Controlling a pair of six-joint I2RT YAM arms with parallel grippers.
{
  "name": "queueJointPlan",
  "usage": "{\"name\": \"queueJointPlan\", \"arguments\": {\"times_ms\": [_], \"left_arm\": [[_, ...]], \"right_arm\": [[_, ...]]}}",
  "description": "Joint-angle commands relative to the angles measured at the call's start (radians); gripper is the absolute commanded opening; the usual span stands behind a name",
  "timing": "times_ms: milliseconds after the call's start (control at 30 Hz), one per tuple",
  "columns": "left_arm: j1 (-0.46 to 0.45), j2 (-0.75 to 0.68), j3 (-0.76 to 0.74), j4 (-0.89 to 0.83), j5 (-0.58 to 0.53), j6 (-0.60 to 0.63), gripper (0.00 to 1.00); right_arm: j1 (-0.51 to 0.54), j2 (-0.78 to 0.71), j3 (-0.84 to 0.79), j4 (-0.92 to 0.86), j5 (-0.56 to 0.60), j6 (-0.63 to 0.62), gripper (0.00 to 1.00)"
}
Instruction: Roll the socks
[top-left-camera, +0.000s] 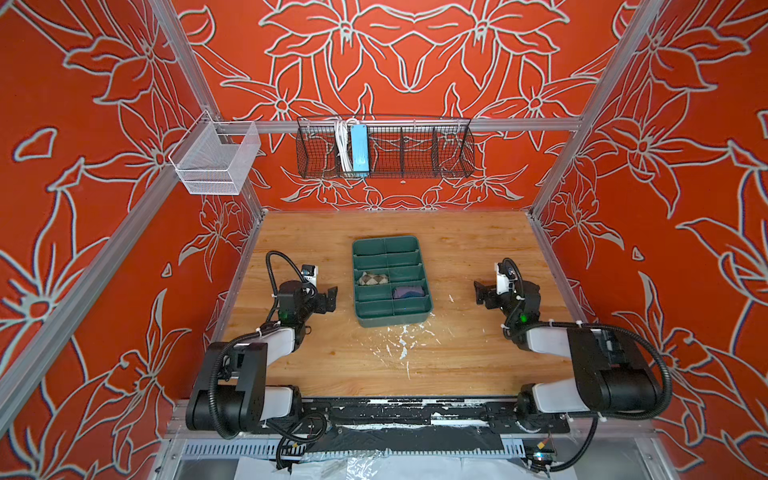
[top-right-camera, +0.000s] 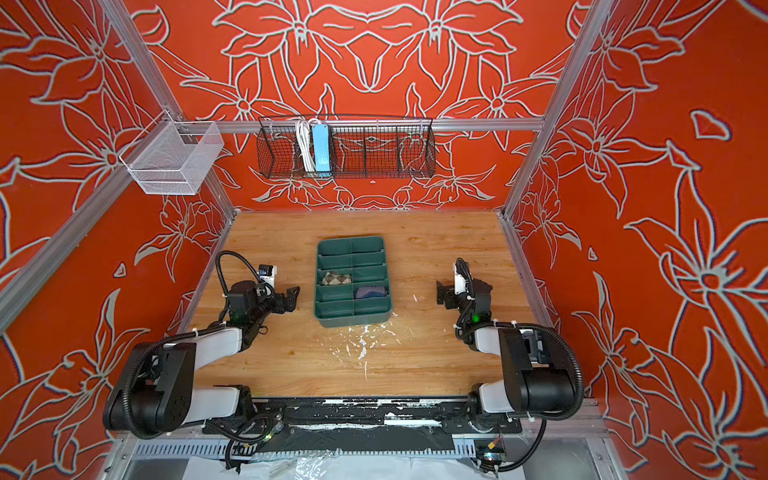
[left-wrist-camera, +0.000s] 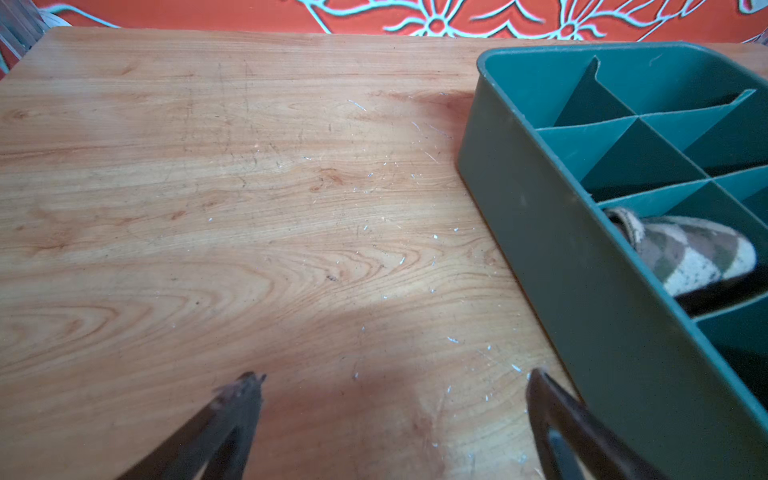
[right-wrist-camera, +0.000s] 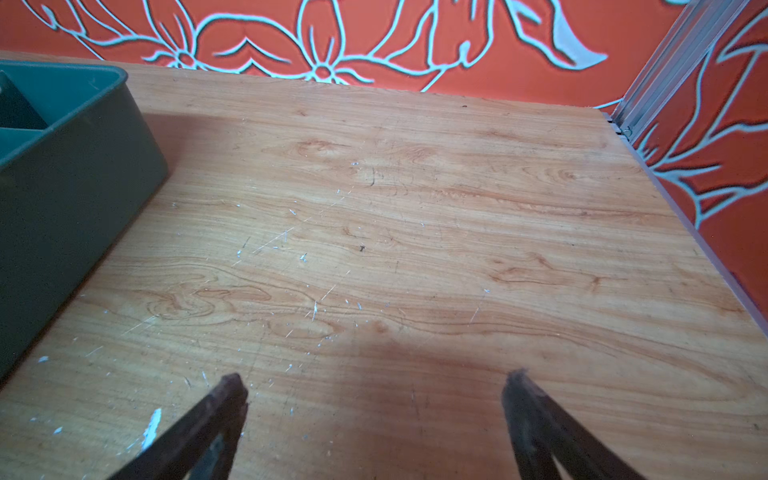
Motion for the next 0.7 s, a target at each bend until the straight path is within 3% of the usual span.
{"name": "queueJointPlan", "arguments": {"times_ms": [0, 667], "left_arm": [[0.007, -0.014, -0.006, 0.028, 0.017, 0.016, 0.97], [0.029, 0.006, 0.018, 0.003, 0.046, 0.0, 0.97]], "right_arm": [[-0.006, -0.015, -0.012, 0.023, -0.012, -0.02, 0.98], [-0.007, -0.014, -0.013, 0.021, -0.012, -0.021, 0.98]]}}
